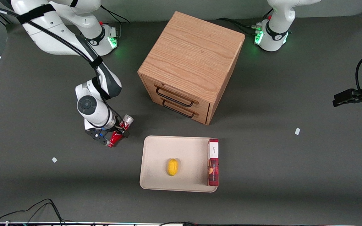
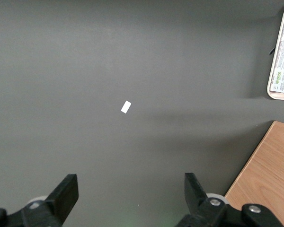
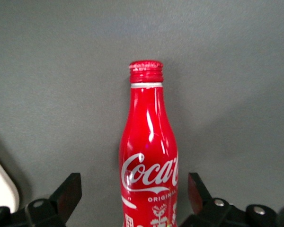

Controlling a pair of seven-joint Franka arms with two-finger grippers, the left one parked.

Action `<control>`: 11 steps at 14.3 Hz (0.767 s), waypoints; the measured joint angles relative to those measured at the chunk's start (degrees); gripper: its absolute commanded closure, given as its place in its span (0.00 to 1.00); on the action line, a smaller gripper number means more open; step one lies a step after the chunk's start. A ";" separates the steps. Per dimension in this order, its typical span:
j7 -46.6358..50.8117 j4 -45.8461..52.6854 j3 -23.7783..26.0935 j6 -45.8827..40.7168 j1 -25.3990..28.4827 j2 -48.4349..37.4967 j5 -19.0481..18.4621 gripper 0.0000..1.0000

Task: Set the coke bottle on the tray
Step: 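Close the right gripper around the bottle's body, then lift the bottle and carry it over the cream tray beside the lemon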

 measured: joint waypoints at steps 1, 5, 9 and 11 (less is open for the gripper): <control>0.01 0.00 0.00 0.25 0.00 0.44 0.00 0.01; 0.03 0.01 0.00 1.66 0.00 1.36 -0.01 0.50; 0.06 0.04 0.00 2.02 0.00 1.41 -0.02 0.82; 0.06 0.06 0.00 2.02 0.00 1.40 -0.04 0.89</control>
